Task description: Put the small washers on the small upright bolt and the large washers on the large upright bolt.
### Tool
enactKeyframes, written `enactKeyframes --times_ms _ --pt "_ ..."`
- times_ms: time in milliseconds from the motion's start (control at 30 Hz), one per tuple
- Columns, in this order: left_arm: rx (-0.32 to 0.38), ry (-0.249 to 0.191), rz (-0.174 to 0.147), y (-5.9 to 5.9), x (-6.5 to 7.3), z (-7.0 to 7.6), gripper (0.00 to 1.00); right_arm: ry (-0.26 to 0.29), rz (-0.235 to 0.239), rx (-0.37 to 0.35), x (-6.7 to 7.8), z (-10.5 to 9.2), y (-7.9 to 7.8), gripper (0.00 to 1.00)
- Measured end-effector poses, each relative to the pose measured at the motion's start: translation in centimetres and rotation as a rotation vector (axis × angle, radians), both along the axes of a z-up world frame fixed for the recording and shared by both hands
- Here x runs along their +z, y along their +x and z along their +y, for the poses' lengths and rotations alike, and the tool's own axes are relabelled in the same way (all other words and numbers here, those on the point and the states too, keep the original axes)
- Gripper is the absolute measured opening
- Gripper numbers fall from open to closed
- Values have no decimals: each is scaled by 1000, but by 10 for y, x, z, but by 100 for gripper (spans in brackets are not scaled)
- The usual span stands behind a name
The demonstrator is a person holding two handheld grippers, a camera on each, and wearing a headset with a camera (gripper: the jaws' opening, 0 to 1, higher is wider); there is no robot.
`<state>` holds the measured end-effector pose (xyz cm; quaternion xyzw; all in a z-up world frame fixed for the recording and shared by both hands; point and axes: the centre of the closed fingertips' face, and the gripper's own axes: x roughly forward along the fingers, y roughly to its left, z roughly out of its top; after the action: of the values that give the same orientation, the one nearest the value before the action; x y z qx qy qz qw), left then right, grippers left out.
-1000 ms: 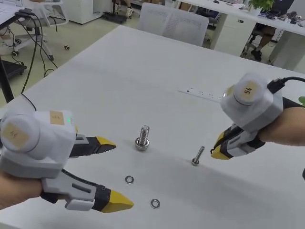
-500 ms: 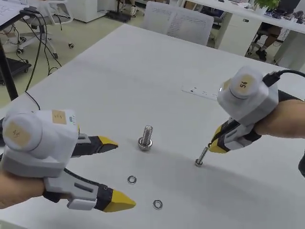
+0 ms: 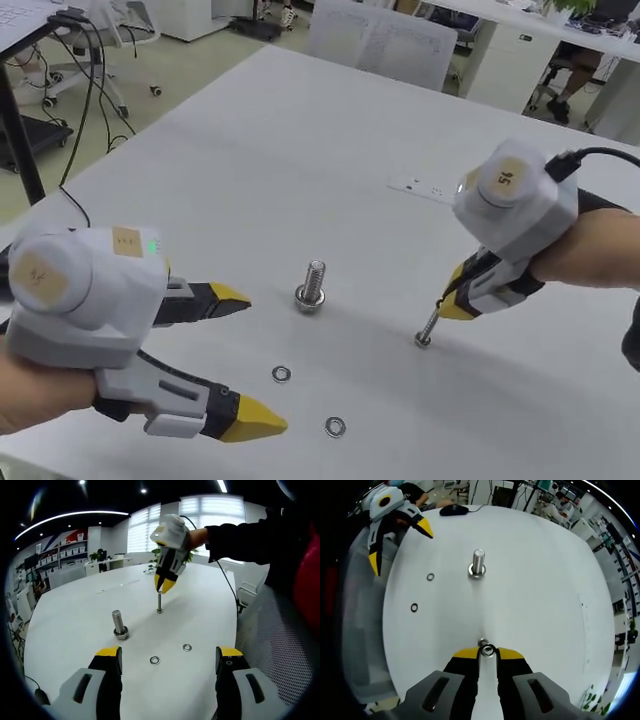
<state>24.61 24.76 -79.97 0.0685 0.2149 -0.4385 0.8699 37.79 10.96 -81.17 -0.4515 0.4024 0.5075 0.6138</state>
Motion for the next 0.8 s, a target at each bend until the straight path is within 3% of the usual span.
enactKeyframes --times_ms 800 --pt "7 1 2 0 -1 2 76 -4 33 -6 -15 2 1 14"
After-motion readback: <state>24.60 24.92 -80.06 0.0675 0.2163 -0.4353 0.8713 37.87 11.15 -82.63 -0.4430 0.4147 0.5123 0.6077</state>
